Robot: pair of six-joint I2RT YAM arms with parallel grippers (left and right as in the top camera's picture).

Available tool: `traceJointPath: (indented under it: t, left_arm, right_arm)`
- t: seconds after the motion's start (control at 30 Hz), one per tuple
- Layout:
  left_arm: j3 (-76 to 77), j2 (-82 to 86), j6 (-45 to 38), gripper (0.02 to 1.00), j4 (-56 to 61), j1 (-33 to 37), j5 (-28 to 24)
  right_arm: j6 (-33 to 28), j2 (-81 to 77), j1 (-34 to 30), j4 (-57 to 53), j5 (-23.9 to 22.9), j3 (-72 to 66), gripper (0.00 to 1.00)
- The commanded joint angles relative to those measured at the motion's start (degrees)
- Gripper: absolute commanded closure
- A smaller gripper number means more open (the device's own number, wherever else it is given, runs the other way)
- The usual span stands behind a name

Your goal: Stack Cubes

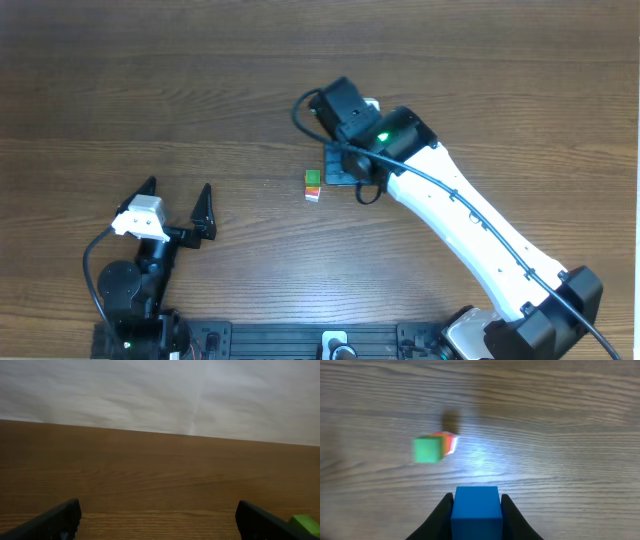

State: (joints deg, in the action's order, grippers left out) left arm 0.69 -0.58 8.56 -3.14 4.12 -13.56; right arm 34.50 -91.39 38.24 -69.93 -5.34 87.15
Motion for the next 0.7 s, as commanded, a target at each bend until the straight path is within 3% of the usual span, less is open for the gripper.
traceJointPath:
  t: [0.03, 0.7]
  left_arm:
    - [-0.35, 0.42, -0.85, 0.018, 0.15, 0.28, -0.76]
    - [-0.35, 0.42, -0.85, 0.018, 0.13, 0.28, -0.76]
  right_arm:
    - [1.9, -4.13, 2.62, -2.32, -0.81, 7.17, 0.991]
    - [4.2, -18.18, 3.61, -4.61, -0.28, 12.85, 0.989]
